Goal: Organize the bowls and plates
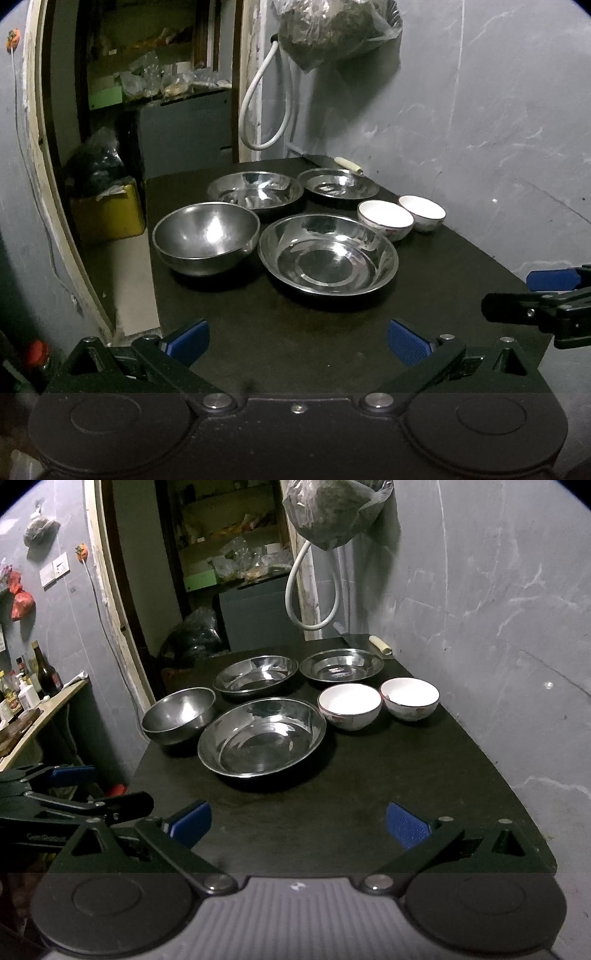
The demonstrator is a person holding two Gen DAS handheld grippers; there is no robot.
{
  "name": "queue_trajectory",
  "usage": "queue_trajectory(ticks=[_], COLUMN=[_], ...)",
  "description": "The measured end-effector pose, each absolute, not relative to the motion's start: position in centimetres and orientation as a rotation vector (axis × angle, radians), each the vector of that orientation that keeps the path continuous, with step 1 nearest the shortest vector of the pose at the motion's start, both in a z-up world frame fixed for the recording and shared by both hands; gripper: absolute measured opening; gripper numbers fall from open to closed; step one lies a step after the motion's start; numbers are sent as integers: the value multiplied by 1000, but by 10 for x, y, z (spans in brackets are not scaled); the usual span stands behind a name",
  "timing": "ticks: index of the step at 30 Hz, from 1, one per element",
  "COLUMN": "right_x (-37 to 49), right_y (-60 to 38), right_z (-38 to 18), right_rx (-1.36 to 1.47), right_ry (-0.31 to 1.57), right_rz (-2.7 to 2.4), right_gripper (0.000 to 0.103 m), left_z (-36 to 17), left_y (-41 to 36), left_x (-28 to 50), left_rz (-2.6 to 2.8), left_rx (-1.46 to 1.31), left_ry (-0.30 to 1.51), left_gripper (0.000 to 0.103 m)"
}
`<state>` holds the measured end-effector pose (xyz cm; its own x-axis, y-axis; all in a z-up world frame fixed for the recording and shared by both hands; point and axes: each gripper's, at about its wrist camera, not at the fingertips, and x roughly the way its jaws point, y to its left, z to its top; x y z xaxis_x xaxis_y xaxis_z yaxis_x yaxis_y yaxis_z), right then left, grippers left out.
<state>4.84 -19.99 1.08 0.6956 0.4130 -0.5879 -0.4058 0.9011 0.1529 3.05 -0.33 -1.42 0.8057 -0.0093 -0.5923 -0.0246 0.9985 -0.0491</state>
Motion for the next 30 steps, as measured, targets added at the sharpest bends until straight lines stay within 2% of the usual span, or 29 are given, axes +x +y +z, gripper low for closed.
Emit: queue_trajectory(ticks=[15, 22, 30], right_x=[119, 156, 190], right_y=[-188, -165, -136], right_z=[12, -1, -4], right_rx=[-23, -10, 29], right_ry=[644, 653, 628], right_rz=[637, 741, 721], right_gripper=[103, 103, 103], left_z=[-7, 7, 19], left_y=[25, 57, 91], left_x=[79, 110, 154], left_rz=[271, 443, 392], left_rx=[-118, -141, -104], left_ry=[753, 749, 751], left_gripper=[102, 102, 102])
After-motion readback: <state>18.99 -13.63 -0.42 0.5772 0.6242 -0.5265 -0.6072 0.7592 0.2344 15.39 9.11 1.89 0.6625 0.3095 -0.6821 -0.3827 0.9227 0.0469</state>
